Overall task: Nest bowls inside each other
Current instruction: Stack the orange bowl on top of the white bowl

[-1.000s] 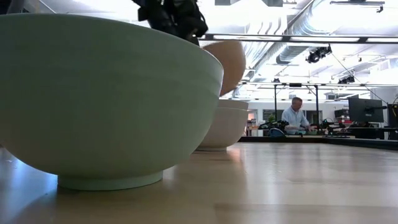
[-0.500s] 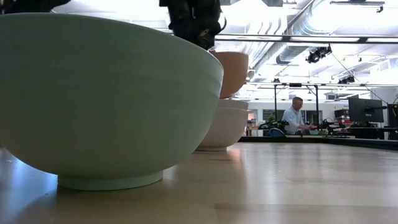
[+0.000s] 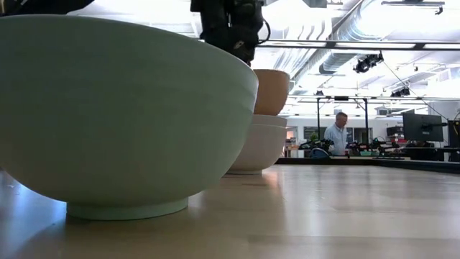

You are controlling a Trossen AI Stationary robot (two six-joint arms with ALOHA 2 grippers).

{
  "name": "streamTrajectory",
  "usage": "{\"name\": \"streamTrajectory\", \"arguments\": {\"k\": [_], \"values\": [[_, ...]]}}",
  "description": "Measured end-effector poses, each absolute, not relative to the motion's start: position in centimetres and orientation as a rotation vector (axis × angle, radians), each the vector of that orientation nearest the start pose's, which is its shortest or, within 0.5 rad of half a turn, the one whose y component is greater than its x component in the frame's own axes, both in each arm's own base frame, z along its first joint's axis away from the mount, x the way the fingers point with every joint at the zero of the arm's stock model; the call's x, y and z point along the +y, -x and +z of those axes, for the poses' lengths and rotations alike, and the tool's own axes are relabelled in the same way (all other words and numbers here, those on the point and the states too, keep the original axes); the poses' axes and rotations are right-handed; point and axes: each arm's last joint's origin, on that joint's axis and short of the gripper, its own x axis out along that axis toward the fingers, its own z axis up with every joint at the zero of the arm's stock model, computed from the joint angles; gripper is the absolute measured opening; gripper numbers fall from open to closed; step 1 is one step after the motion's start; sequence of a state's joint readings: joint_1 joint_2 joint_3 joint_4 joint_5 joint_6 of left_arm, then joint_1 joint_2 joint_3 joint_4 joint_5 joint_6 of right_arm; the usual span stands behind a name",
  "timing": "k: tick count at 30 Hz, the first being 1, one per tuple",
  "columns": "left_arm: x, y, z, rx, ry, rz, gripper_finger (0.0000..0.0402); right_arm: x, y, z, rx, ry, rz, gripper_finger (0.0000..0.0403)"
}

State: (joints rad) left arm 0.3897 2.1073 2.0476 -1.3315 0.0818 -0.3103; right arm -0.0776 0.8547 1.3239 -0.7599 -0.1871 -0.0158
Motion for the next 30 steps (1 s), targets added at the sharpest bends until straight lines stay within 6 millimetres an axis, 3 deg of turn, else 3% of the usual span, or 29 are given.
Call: {"name": "streamTrajectory", "arguments": {"k": [12, 30], "values": [[16.0, -39.2, 27.2, 1.343, 0.568, 0.461, 0.0, -0.5, -13.0, 43.9, 0.288, -0.041, 0.115, 0.0224], [15.9, -40.6, 23.7, 1.44, 0.546, 0.427, 0.0, -0.4, -13.0, 43.9, 0.298, -0.064, 0.118, 0.0224]]}}
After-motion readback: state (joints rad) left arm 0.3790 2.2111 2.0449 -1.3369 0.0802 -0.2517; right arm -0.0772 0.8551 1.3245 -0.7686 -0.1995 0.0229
